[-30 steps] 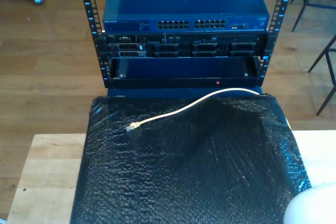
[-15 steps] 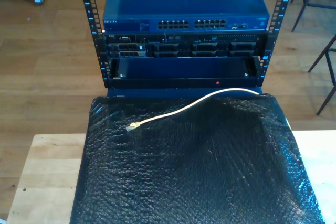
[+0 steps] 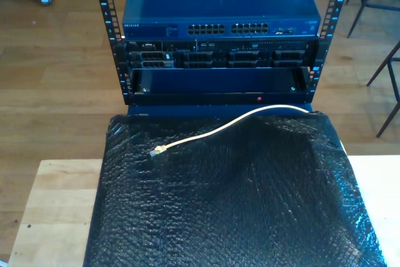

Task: Grab the cable and plug it in

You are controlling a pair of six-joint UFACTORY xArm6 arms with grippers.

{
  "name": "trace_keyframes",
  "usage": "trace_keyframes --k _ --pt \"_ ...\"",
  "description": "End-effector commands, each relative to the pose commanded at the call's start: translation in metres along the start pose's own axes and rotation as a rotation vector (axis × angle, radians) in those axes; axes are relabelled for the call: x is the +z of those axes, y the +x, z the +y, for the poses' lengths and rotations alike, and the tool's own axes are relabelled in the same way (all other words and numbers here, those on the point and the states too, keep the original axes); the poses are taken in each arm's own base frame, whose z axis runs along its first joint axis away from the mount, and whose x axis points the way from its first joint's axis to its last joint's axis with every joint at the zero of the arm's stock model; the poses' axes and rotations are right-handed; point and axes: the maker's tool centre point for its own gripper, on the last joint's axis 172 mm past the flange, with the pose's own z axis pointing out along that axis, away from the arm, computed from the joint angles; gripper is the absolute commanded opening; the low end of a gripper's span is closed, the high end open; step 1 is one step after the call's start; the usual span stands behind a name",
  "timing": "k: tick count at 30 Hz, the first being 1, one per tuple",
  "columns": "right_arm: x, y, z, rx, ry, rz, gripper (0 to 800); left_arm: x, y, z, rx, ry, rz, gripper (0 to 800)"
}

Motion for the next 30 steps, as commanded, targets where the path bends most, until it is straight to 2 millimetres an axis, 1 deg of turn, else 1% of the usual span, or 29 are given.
trace_keyframes --k 4,7,10,14,18,21,27,30 --pt "-0.008 0.020 0.023 -0.002 0.019 -0.005 793 -0.011 0.011 -0.019 -0.004 0.034 0.024 800" --pt "-0.013 0.039 0.040 0.007 0.041 -0.007 793 -0.019 0.025 -0.032 0.000 0.031 0.053 800" --pt "-0.021 0.056 0.051 0.003 0.069 0.000 794 -0.028 0.039 -0.044 -0.013 0.022 0.073 800" --pt "-0.031 0.084 0.072 0.011 0.046 0.046 793 -0.032 0.060 -0.058 -0.015 -0.011 0.096 800" --pt "-0.045 0.108 0.087 0.014 0.022 0.108 791 -0.036 0.069 -0.074 -0.033 -0.032 0.075 800" --pt "-0.051 0.131 0.097 -0.003 0.024 0.131 791 -0.035 0.076 -0.082 -0.046 -0.037 0.079 800" --pt "-0.053 0.171 0.114 -0.036 0.039 0.121 792 -0.033 0.086 -0.094 -0.040 -0.026 0.096 800" --pt "-0.048 0.191 0.123 -0.041 0.062 0.119 794 -0.033 0.088 -0.097 -0.044 -0.025 0.095 800"
